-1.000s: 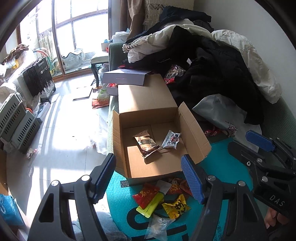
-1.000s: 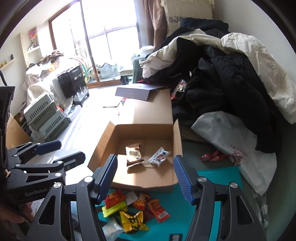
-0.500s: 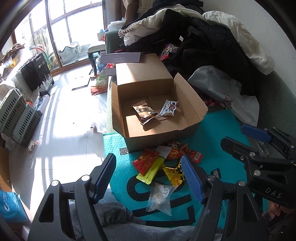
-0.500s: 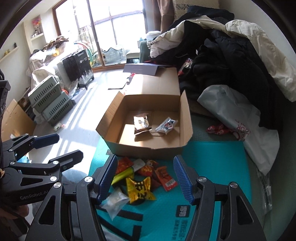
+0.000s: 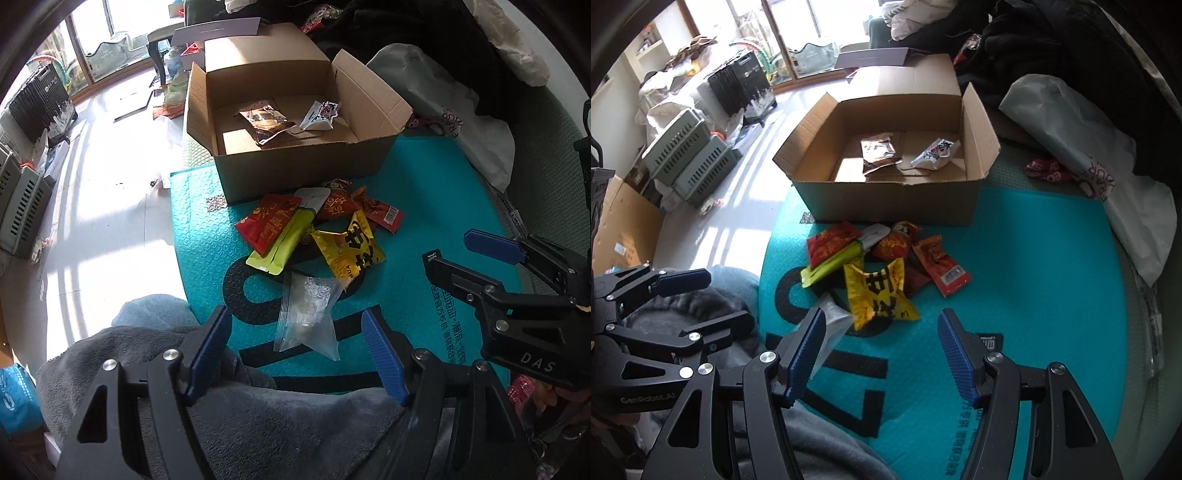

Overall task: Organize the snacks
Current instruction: 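Move both tools back toward the snack pile on the mat, then grasp the clear zip bag with the left tool while the right tool grasps the yellow chip bag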

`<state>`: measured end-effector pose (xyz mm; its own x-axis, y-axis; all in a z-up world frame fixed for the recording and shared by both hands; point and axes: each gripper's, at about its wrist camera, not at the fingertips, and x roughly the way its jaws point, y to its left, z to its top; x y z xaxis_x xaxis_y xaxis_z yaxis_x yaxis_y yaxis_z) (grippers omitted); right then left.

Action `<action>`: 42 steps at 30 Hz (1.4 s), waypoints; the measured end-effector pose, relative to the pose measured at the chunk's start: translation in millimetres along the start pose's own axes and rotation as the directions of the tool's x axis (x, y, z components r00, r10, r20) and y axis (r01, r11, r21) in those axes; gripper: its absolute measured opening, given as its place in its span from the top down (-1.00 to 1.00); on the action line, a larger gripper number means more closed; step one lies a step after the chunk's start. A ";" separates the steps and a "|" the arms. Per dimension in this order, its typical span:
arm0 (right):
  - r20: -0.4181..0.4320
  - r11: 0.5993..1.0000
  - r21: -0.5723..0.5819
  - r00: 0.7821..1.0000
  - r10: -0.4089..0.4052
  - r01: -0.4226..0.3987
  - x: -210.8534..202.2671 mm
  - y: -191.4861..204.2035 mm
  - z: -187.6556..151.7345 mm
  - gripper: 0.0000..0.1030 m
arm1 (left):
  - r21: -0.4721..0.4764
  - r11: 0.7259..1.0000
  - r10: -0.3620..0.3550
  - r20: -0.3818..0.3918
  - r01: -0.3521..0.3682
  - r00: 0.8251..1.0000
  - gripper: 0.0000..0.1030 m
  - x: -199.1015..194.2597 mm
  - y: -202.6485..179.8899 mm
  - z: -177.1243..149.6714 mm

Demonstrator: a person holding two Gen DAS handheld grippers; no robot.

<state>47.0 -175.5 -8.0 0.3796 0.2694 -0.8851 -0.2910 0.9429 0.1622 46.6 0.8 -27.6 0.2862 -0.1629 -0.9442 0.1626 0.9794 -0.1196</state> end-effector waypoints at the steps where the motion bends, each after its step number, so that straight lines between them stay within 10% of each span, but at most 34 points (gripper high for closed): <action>1: -0.016 1.000 0.001 1.000 0.002 -0.002 4.4 -0.4 -2.9 -0.22 | -0.003 1.000 -0.013 -0.013 0.013 1.000 -0.40 3.7 0.4 -1.2; 13: -0.133 1.000 0.027 0.991 0.013 -0.010 36.8 -16.1 -21.8 -0.22 | -0.051 0.994 -0.107 -0.182 0.099 0.978 -0.40 58.7 -2.2 -0.4; 32: -0.203 0.998 0.067 0.979 0.023 -0.010 68.6 -35.9 -11.6 -0.22 | 0.008 1.000 0.021 -0.359 -0.019 0.933 -0.38 136.5 -14.3 12.4; 42: -0.226 0.997 0.070 0.974 0.029 -0.014 76.8 -42.4 -9.2 -0.22 | 0.004 1.000 0.027 -0.295 -0.026 0.955 0.30 129.5 -19.4 17.1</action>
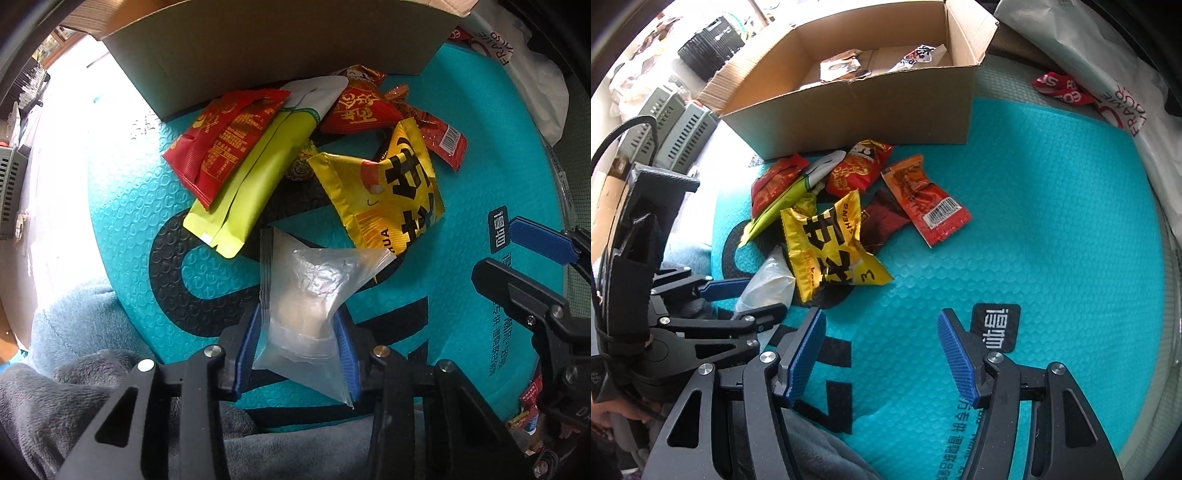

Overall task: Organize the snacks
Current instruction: 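Grasp the clear zip bag with the left tool while the right tool grasps the yellow chip bag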

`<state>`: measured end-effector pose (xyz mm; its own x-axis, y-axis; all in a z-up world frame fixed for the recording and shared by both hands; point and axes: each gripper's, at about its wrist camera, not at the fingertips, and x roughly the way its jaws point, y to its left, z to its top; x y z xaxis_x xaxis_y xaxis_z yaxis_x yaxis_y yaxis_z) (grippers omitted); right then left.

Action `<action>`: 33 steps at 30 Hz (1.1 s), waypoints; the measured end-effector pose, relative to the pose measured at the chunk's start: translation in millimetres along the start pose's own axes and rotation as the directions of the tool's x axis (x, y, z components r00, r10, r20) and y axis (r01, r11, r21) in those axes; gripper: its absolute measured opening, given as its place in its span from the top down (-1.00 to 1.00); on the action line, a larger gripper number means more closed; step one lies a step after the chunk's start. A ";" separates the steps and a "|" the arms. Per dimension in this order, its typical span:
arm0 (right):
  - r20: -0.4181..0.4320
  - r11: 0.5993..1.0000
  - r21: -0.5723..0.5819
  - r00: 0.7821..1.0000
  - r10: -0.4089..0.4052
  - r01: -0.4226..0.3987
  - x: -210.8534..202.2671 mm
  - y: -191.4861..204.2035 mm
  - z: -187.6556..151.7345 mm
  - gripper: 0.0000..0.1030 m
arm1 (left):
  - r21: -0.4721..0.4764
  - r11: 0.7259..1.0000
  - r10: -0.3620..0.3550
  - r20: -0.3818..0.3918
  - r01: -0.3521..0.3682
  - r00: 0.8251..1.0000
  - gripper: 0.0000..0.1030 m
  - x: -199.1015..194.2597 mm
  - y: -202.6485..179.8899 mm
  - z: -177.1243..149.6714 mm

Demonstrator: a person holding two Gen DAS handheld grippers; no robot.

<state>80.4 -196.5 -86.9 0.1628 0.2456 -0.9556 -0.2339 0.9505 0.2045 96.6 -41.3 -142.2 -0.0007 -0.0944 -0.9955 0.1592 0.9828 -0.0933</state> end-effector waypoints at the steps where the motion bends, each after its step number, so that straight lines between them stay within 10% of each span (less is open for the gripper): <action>1: 0.000 1.000 0.000 1.000 0.003 -0.003 0.3 -0.3 0.6 -0.22 | -0.010 1.000 -0.003 0.014 0.003 1.000 0.31 -3.5 1.6 -2.2; 14: -0.012 0.998 -0.043 0.999 0.047 -0.047 12.6 16.9 12.0 -0.32 | -0.156 0.986 -0.030 0.223 0.066 0.974 0.35 -49.3 33.5 -27.1; 33: -0.006 0.984 -0.175 0.999 -0.034 0.032 59.5 59.2 41.2 -0.53 | -0.237 0.961 -0.073 0.281 0.143 0.957 0.35 -67.5 54.2 -47.2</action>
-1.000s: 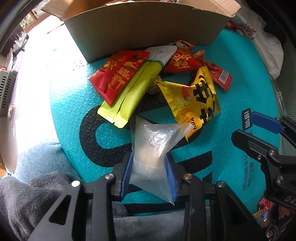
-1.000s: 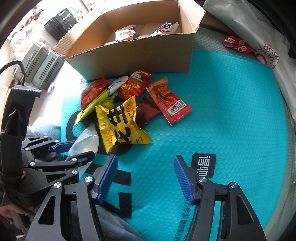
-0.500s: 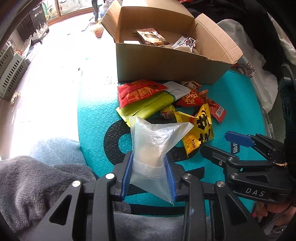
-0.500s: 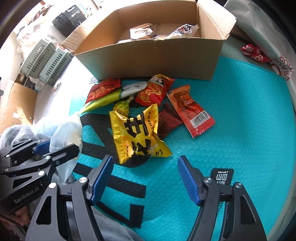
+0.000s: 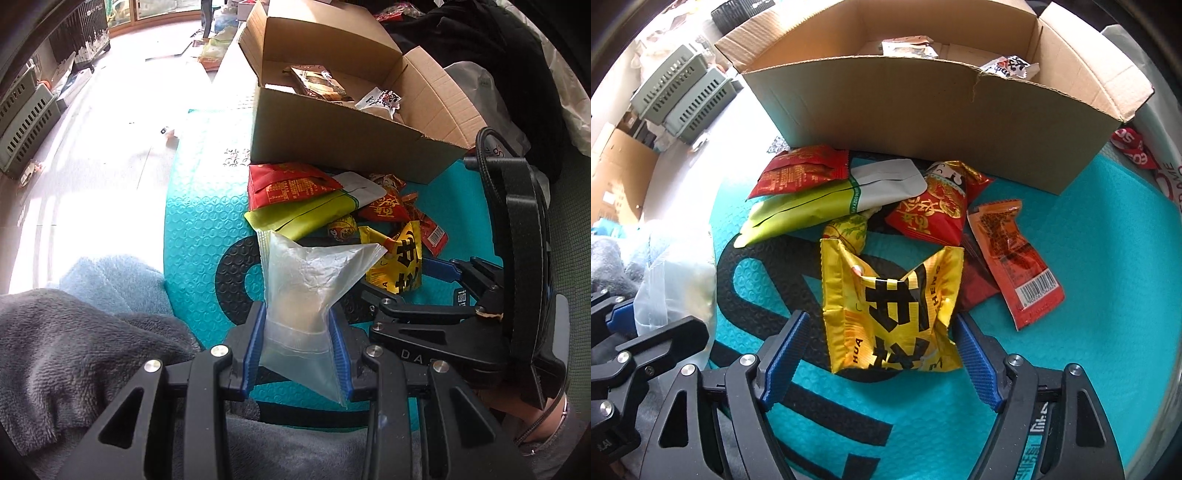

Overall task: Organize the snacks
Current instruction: 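Grasp the clear zip bag with the left tool while the right tool grasps the yellow chip bag, then lift both bags and carry them over the cardboard box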

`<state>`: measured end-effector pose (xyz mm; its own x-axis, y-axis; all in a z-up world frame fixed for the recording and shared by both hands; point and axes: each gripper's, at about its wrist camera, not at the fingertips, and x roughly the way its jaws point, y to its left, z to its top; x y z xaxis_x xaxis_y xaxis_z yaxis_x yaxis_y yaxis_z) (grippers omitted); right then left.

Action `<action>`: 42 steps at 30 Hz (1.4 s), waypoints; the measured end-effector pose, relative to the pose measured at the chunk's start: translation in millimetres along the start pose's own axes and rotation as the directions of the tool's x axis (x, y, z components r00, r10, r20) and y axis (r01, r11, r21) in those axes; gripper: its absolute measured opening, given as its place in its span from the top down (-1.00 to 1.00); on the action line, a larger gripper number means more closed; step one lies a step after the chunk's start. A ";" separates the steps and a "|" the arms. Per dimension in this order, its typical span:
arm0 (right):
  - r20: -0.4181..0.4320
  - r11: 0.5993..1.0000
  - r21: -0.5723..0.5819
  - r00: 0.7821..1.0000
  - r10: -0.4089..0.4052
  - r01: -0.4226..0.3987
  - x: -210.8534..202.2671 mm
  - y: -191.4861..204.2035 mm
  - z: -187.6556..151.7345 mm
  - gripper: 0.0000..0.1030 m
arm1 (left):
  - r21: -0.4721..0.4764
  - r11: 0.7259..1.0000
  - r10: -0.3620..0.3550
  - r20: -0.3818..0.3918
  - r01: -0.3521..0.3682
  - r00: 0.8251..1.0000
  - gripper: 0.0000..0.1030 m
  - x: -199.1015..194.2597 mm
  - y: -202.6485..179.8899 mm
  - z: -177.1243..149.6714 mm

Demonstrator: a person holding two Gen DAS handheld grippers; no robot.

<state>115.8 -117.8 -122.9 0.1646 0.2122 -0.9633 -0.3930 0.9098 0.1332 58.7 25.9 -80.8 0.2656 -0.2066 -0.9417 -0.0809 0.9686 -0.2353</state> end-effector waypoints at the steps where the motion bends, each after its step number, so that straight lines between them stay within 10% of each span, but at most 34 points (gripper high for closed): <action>1: 0.000 1.000 -0.003 1.000 -0.005 0.005 1.6 0.9 -0.8 -0.53 | 0.000 1.000 0.001 0.002 -0.001 1.000 0.35 -0.7 -0.2 -0.2; 13: 0.041 1.000 -0.004 0.999 0.004 -0.004 -7.7 -6.7 -16.0 0.24 | -0.011 1.000 0.002 -0.003 -0.002 1.000 0.35 -0.4 0.6 0.7; 42: 0.139 0.995 0.006 0.985 0.098 -0.100 -96.2 -23.6 -65.0 0.27 | 0.051 0.998 -0.054 0.130 0.048 0.990 0.35 -65.4 -43.9 -11.3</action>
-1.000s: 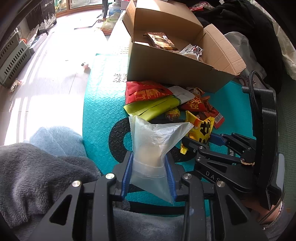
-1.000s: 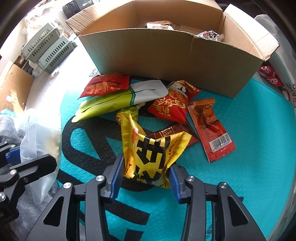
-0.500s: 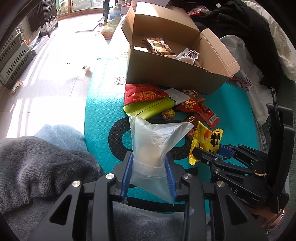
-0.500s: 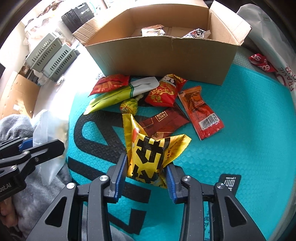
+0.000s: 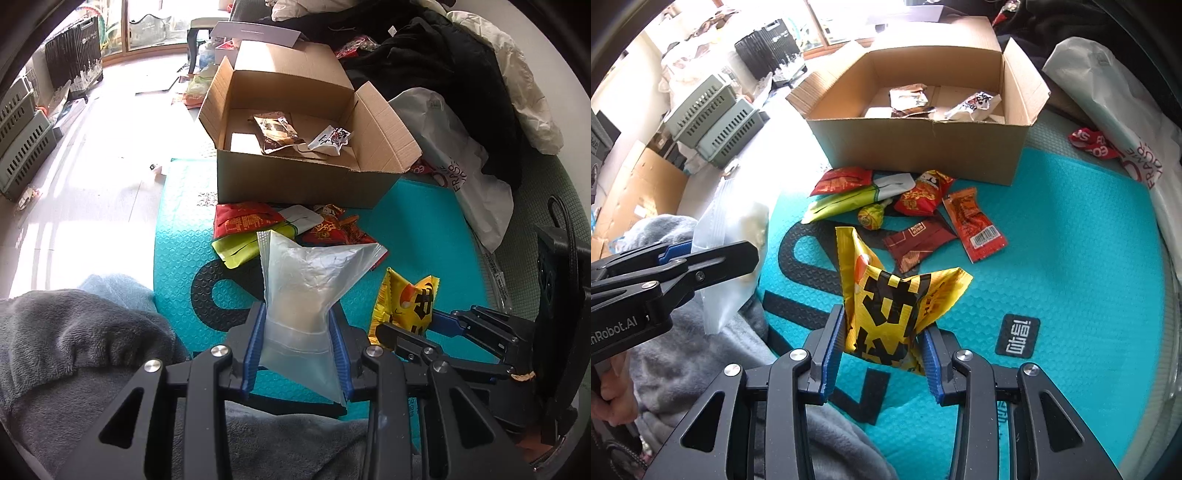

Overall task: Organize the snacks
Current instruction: 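Lift both bags and carry them over the cardboard box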

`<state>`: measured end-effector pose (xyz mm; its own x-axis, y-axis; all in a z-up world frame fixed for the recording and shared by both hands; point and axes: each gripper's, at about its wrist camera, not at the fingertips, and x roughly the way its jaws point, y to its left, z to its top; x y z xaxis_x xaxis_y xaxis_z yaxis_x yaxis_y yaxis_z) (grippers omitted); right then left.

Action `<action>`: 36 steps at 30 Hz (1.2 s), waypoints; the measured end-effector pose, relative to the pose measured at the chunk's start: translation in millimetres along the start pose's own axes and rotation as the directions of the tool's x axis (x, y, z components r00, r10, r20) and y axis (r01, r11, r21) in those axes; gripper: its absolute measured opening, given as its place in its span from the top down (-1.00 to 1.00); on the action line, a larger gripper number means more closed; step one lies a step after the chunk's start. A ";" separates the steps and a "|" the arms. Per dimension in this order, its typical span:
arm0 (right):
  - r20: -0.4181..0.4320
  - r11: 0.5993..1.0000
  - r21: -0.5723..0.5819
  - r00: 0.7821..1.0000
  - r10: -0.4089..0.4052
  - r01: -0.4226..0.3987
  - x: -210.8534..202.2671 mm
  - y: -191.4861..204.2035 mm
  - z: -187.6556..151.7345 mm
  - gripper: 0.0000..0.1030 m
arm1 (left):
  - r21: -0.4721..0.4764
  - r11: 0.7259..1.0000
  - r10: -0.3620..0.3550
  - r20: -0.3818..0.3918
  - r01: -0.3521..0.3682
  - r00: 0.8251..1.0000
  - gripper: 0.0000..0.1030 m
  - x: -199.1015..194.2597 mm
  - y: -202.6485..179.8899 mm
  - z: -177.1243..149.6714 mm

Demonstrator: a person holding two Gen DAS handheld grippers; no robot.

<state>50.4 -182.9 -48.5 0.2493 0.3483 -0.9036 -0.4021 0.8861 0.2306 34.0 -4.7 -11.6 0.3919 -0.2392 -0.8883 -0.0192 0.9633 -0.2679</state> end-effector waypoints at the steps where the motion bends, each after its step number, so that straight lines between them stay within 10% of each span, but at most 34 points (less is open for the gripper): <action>1: 0.009 1.000 -0.002 1.000 -0.003 0.003 -4.0 2.9 2.2 0.27 | 0.004 1.000 -0.005 0.009 0.005 1.000 0.35 -4.1 -2.9 1.6; 20: 0.242 0.999 -0.034 0.970 0.009 -0.001 -96.4 7.7 62.1 0.27 | 0.124 0.991 -0.081 0.250 0.051 0.965 0.35 -84.1 -45.0 78.3; 36: 0.363 0.995 -0.082 0.932 -0.017 0.050 -106.5 -12.9 163.3 0.27 | 0.144 0.989 -0.072 0.333 0.024 0.940 0.35 -74.2 -40.6 175.5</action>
<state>172.9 -181.4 103.7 0.5589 0.4201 -0.7150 -0.4597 0.8745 0.1546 167.1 -4.7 130.6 0.6762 -0.2535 -0.6917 0.1234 0.9646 -0.2329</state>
